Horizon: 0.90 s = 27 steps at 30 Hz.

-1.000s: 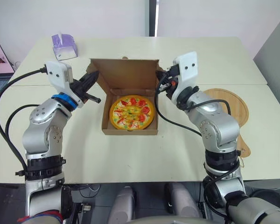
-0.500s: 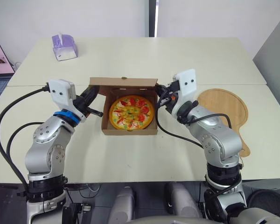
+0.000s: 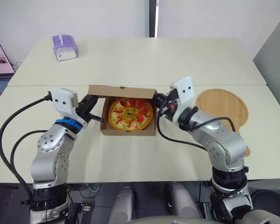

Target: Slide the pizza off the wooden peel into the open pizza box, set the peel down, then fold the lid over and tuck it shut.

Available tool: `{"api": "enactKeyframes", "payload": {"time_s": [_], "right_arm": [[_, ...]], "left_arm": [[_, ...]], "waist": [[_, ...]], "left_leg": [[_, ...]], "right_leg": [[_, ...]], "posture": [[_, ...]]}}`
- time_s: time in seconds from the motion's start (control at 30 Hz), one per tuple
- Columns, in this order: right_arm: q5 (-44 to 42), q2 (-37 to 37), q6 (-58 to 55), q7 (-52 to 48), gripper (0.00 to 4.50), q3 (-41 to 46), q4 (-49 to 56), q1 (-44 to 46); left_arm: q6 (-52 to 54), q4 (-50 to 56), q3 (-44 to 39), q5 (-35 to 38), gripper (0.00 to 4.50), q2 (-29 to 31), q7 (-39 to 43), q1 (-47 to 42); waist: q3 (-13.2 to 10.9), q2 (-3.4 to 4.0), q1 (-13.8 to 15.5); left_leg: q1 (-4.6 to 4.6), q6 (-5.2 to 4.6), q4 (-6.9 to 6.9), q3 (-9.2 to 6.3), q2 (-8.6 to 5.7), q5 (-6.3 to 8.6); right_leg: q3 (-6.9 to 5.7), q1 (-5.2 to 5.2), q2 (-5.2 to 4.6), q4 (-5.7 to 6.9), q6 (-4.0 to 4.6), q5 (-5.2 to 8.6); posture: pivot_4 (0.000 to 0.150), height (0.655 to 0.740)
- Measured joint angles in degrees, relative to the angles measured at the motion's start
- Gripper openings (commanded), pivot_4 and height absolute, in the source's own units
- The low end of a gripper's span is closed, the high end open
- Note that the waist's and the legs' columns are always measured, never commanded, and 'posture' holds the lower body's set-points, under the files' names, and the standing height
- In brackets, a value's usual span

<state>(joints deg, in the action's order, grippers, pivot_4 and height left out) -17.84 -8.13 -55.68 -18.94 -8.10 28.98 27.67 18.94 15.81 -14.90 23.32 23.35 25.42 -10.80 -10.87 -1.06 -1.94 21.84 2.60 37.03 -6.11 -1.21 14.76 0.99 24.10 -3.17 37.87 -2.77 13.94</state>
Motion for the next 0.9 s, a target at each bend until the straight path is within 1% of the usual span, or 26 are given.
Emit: {"api": "enactKeyframes", "payload": {"time_s": [0.07, 0.23, 0.3, 0.33, 0.4, 0.43, 0.5, 0.6, 0.67, 0.7, 0.73, 0.8, 0.87, 0.9], "right_arm": [[-0.9, -2.5, 0.1, -2.0, 2.62, -0.5, 0.0, 0.0], [-3.5, -12.9, 1.8, -10.6, 4.43, -0.5, 1.2, -1.4], [-4.3, -17.3, 3.4, -15.1, 4.47, -0.4, 1.1, -2.0], [-5.0, -21.3, 5.2, -18.9, 4.47, -0.4, 0.5, -2.3], [-5.5, -26.1, 8.8, -24.2, 4.47, 0.2, -2.0, -2.3], [-5.5, -27.8, 10.9, -26.6, 4.47, 0.3, -4.1, -2.2], [-4.9, -28.9, 14.4, -29.3, 4.47, 0.3, -8.5, -1.5], [-2.9, -26.5, 20.8, -29.4, 3.94, 0.9, -20.8, 5.1], [-1.1, -23.5, 25.2, -27.2, 3.23, 2.8, -29.6, 11.8], [-0.6, -21.7, 27.3, -26.1, 2.95, 3.6, -33.6, 14.9], [-0.1, -20.6, 28.7, -25.4, 2.58, 4.3, -35.8, 16.8], [0.4, -16.0, 31.9, -23.5, 1.84, 5.7, -42.9, 22.0], [0.3, -12.9, 33.3, -23.1, 1.07, 5.8, -46.4, 23.9], [0.2, -11.2, 33.6, -23.2, 0.78, 6.0, -48.1, 24.3]], "left_arm": [[-0.5, -0.4, 0.2, -0.2, 0.0, 0.0, 0.1, 0.0], [-2.0, -0.8, 0.8, -0.7, 0.0, -0.4, 0.2, 0.1], [-2.3, -1.2, 0.9, -0.8, 0.0, -0.4, 0.2, 0.1], [-2.7, -1.5, 0.9, -0.8, 0.0, -0.4, 0.2, 0.1], [-3.4, -2.5, 0.8, -0.8, 0.0, -0.4, 0.2, 0.1], [-3.8, -2.7, 0.8, -0.8, 0.0, -0.4, 0.2, 0.1], [-4.4, -3.1, 0.7, -0.8, 0.0, -0.4, 0.2, 0.1], [-5.0, -3.7, 0.3, -0.8, 0.0, -0.3, 0.3, 0.2], [-5.8, -4.4, 0.4, -0.8, 0.0, -0.3, 0.5, 0.3], [-6.0, -4.9, 0.3, -0.8, 0.0, -0.2, 0.5, 0.3], [-6.1, -5.0, 0.4, -0.8, 0.0, -0.2, 0.6, 0.3], [-6.9, -5.5, 0.3, -0.8, 0.0, -0.1, 1.1, 0.3], [-7.1, -5.7, 0.5, -0.8, 0.0, -0.1, 1.5, 0.2], [-7.3, -5.9, 0.4, -0.9, 0.0, -0.1, 1.5, 0.3]], "waist": [[0.0, 0.0, 0.1], [0.0, -0.03, 0.2], [0.0, -0.03, 0.2], [0.0, -0.03, 0.3], [0.0, -0.05, 0.3], [0.0, -0.06, 0.3], [0.0, -0.06, 0.1], [0.0, -0.06, -0.2], [0.0, -0.07, -0.2], [0.0, -0.08, -0.2], [0.0, -0.08, -0.1], [0.0, -0.08, 0.0], [0.0, -0.08, 0.1], [0.0, -0.08, 0.1]], "left_leg": [[0.01, 0.0, 0.01, 0.0, -0.01, 0.0], [0.03, -0.01, 0.01, -0.01, -0.02, 0.0], [0.04, -0.01, 0.01, 0.0, -0.02, 0.01], [0.02, -0.02, 0.02, 0.01, -0.03, 0.01], [0.0, -0.02, 0.02, 0.0, -0.01, 0.01], [-0.03, -0.02, 0.02, 0.0, -0.01, 0.0], [-0.11, -0.03, 0.02, 0.03, 0.01, 0.0], [-0.2, -0.09, 0.02, 0.13, 0.03, -0.04], [-0.21, -0.14, 0.01, 0.12, 0.03, -0.09], [-0.23, -0.14, 0.02, 0.09, 0.04, -0.09], [-0.2, -0.14, -0.01, 0.07, 0.03, -0.09], [-0.2, -0.14, -0.03, 0.05, 0.03, -0.09], [-0.19, -0.14, -0.03, 0.02, 0.03, -0.09], [-0.17, -0.14, -0.03, 0.02, 0.03, -0.09]], "right_leg": [[-0.01, -0.01, 0.0, -0.02, 0.0, 0.0], [-0.03, -0.07, -0.01, -0.14, 0.0, 0.0], [-0.03, -0.08, -0.01, -0.15, -0.01, 0.0], [-0.03, -0.09, -0.01, -0.16, -0.01, 0.01], [-0.06, -0.14, 0.0, -0.21, -0.01, 0.01], [-0.06, -0.18, 0.0, -0.21, -0.02, 0.01], [-0.05, -0.25, 0.01, -0.22, -0.02, 0.01], [0.03, -0.28, 0.02, -0.22, -0.01, 0.0], [0.03, -0.3, 0.03, -0.22, 0.04, -0.02], [0.0, -0.32, 0.04, -0.22, 0.07, -0.04], [-0.01, -0.31, 0.04, -0.22, 0.07, -0.05], [-0.01, -0.3, 0.03, -0.21, 0.1, -0.06], [-0.02, -0.3, 0.03, -0.21, 0.11, -0.07], [-0.03, -0.3, 0.02, -0.22, 0.12, -0.08]], "posture": [[0.15, 0.74], [0.15, 0.74], [0.15, 0.74], [0.15, 0.74], [0.15, 0.74], [0.15, 0.74], [0.15, 0.74], [0.15, 0.74], [0.15, 0.74], [0.15, 0.74], [0.15, 0.74], [0.15, 0.74], [0.15, 0.74], [0.15, 0.74]]}}
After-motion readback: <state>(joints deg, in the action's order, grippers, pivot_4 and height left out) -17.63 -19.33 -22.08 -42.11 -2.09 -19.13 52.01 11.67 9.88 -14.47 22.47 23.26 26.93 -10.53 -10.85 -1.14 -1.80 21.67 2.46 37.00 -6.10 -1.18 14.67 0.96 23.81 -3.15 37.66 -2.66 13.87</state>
